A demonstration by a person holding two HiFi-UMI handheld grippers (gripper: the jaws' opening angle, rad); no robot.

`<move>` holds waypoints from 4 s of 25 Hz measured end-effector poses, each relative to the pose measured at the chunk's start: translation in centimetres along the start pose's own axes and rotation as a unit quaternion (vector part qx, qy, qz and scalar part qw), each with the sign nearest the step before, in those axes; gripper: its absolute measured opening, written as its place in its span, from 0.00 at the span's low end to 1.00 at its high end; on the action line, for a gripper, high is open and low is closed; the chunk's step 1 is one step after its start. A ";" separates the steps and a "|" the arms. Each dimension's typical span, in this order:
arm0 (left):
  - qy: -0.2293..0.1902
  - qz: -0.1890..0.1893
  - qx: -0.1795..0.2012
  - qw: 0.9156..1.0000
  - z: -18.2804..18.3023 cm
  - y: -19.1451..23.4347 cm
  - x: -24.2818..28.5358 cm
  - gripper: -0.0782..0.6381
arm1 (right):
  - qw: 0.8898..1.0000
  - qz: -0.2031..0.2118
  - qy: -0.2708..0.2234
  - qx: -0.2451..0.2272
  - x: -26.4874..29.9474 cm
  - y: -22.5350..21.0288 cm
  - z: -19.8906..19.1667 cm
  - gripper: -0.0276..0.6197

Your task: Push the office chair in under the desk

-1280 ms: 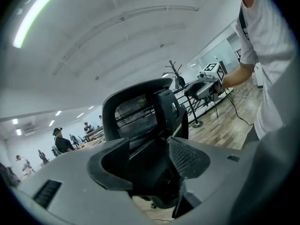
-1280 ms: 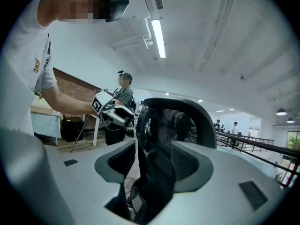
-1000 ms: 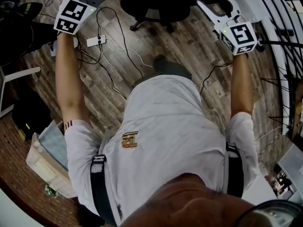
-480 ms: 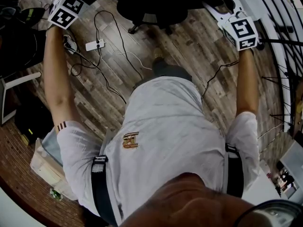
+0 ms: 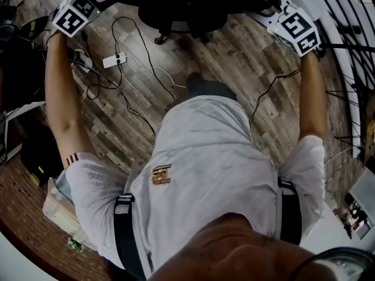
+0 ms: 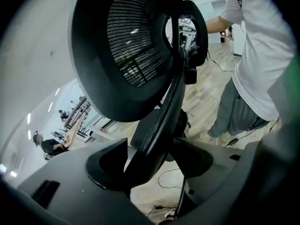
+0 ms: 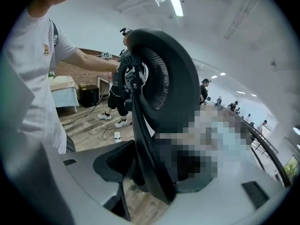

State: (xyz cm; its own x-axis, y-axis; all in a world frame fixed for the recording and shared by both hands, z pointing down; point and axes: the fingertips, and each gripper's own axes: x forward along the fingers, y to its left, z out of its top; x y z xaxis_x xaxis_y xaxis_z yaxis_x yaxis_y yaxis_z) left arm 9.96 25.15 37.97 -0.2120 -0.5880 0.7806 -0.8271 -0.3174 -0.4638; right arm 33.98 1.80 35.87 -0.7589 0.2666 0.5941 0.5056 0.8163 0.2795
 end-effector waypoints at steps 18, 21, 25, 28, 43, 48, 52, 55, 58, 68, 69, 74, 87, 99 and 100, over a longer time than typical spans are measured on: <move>0.051 -0.076 0.153 0.984 -1.5 1.3 5.0 0.32 | 0.990 0.072 0.034 -0.117 3.9 -0.9 -1.9 0.28; 0.051 -0.089 0.163 0.981 -1.6 1.7 5.4 0.30 | 0.988 0.086 0.025 -0.123 4.4 -1.3 -1.8 0.26; 0.056 -0.102 0.165 0.979 -1.6 2.4 5.8 0.30 | 0.987 0.112 0.002 -0.118 4.6 -1.7 -1.6 0.26; 0.058 -0.099 0.167 0.979 -1.6 3.3 6.3 0.30 | 0.986 0.116 -0.007 -0.122 4.9 -2.3 -1.5 0.25; 0.067 -0.084 0.164 0.981 2.2 12.6 14.8 0.28 | 0.988 0.073 -0.003 -0.137 8.8 -16.2 -4.8 0.24; 0.072 -0.090 0.160 0.980 2.8 16.2 17.9 0.28 | 0.987 0.067 -0.006 -0.143 10.6 -20.7 -5.4 0.24; 0.067 -0.083 0.160 0.981 2.3 19.3 19.6 0.29 | 0.988 0.056 -0.006 -0.146 12.4 -23.3 -4.9 0.24; 0.061 -0.081 0.163 0.981 2.1 21.7 21.1 0.29 | 0.987 0.049 -0.005 -0.150 14.0 -25.5 -4.5 0.24; 0.053 -0.076 0.167 0.981 1.6 24.3 22.4 0.29 | 0.987 0.045 -0.005 -0.152 15.6 -27.5 -3.9 0.24; 0.031 -0.082 0.206 0.975 0.2 35.7 27.0 0.28 | 0.993 0.019 0.011 -0.117 21.7 -35.2 -1.5 0.24; 0.028 -0.082 0.209 0.974 -0.2 36.9 27.6 0.29 | 0.993 0.016 0.013 -0.113 22.5 -35.9 -1.2 0.24; 0.015 -0.084 0.223 0.971 -2.5 43.4 30.1 0.29 | 0.995 0.001 0.028 -0.093 27.0 -39.5 1.0 0.24; -0.005 -0.097 0.264 0.960 -5.6 56.6 35.4 0.30 | 0.997 -0.029 0.049 -0.058 35.1 -47.0 5.5 0.24; -0.019 -0.111 0.295 0.949 -8.6 68.4 44.3 0.29 | 0.995 -0.064 0.064 -0.038 44.1 -55.6 7.1 0.23; -0.023 -0.112 0.298 0.948 -9.0 69.3 44.8 0.29 | 0.995 -0.067 0.066 -0.035 45.0 -56.1 7.4 0.23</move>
State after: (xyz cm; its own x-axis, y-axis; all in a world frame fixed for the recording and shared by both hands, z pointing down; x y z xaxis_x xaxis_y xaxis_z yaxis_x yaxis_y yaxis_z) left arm -61.56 -16.57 44.57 -0.0315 -0.4837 0.8747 -0.4049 -0.7939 -0.4536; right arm -31.54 -28.23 41.34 -0.7633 0.0847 0.6405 0.4343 0.8013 0.4116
